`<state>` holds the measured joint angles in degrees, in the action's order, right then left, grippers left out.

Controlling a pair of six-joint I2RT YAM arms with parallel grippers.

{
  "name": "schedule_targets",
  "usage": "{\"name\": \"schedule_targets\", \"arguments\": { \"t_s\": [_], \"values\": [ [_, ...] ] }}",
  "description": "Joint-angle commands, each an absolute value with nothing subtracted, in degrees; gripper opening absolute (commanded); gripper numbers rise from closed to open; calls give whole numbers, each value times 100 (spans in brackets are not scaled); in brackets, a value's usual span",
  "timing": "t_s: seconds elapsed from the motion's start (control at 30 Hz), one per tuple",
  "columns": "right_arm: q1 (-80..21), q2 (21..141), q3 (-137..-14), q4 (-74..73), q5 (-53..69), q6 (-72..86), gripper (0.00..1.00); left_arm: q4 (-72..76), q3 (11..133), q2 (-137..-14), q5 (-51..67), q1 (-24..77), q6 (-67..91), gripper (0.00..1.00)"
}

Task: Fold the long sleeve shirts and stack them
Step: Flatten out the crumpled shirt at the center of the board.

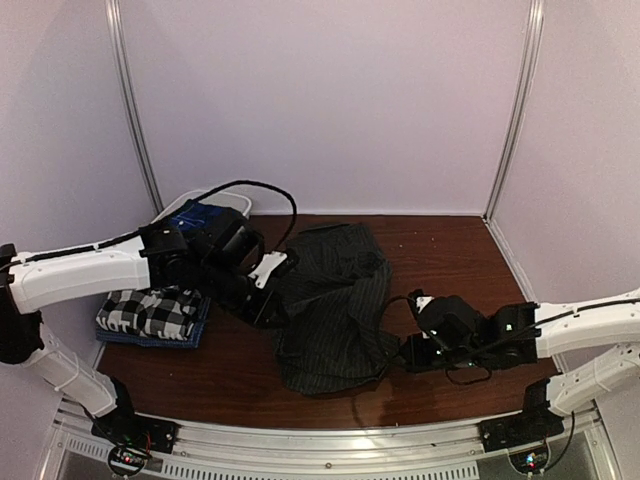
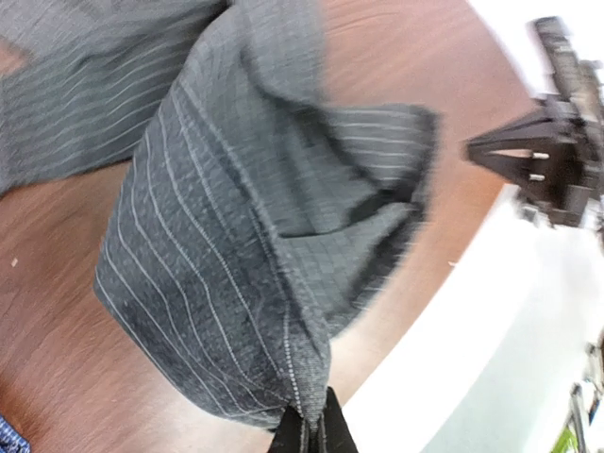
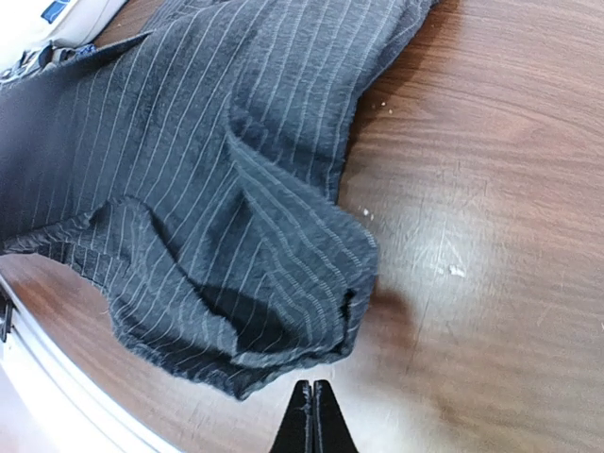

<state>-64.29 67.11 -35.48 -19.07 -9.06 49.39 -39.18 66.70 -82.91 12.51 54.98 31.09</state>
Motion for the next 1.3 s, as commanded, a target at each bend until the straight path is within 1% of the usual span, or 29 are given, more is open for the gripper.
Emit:
{"name": "schedule_targets", "arguments": {
  "t_s": [0.0, 0.27, 0.37, 0.47, 0.57, 0.6, 0.7, 0.73, 0.77, 0.8, 0.87, 0.93, 1.0, 1.1, 1.27],
  "values": [
    [-6828, 6338, -4059, -3074, -1448, 5401, 0, -4152, 7044, -7935, 2312, 5528, 2636, 0],
    [-7451, 5943, -4957, -4696, -1667, 5751, 0, -4909, 7716, -7757, 3360, 5528, 2065, 0],
    [-7591, 5969, -5052, -4978, -1659, 5858, 1, -5062, 7565, -7813, 3804, 5525, 1915, 0],
    [-7601, 6004, -4880, -4744, -1651, 5837, 10, -5047, 7105, -7874, 3888, 5528, 1885, 0],
    [-7573, 6028, -4784, -4397, -1735, 5782, 28, -4931, 6503, -8006, 4014, 5528, 1862, 0],
    [-7562, 6051, -4788, -4352, -1765, 5769, 32, -4891, 6355, -8045, 3992, 5524, 1853, 0],
    [-7521, 6058, -4691, -4220, -1811, 5791, 44, -4810, 6181, -8155, 3926, 5528, 1873, 11],
    [-7495, 6044, -4621, -4132, -1803, 5788, 49, -4805, 6216, -8185, 3854, 5528, 1894, 18],
    [-7455, 6019, -4537, -4045, -1777, 5779, 56, -4800, 6315, -8221, 3792, 5528, 1902, 31],
    [-7390, 5988, -4456, -3961, -1743, 5772, 61, -4793, 6411, -8231, 3720, 5528, 1913, 38],
    [-7270, 5922, -4293, -3768, -1649, 5745, 68, -4757, 6625, -8251, 3448, 5523, 1980, 50],
    [-7146, 5830, -4104, -3628, -1614, 5731, 73, -4754, 6811, -8277, 3166, 5503, 2083, 57],
    [-7030, 5721, -3947, -3469, -1559, 5718, 79, -4715, 6899, -8288, 2985, 5422, 2210, 61],
    [-6875, 5588, -3672, -3174, -1441, 5682, 85, -4621, 6964, -8274, 2890, 5181, 2369, 63],
    [-6786, 5655, -3198, -2620, -1248, 5648, 87, -4334, 7138, -8364, 2788, 4749, 2525, 63]
  ]
}}
